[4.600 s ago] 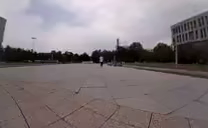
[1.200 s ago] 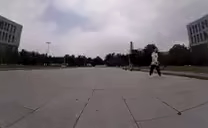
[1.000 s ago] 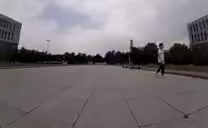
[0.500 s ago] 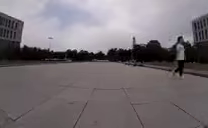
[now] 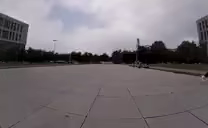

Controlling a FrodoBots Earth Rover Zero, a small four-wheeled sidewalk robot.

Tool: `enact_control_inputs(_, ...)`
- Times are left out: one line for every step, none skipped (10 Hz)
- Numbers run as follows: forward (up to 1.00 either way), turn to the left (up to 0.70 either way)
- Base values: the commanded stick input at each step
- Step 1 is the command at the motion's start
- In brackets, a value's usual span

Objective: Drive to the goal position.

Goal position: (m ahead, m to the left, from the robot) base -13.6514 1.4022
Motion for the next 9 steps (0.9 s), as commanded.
enact_control_inputs(0.7,0.0)
enact_control_inputs(0.7,0.0)
enact_control_inputs(0.7,0.0)
enact_control_inputs(0.7,0.0)
enact_control_inputs(0.7,0.0)
enact_control_inputs(0.7,0.0)
enact_control_inputs(0.7,0.0)
enact_control_inputs(0.7,0.0)
enact_control_inputs(0.7,0.0)
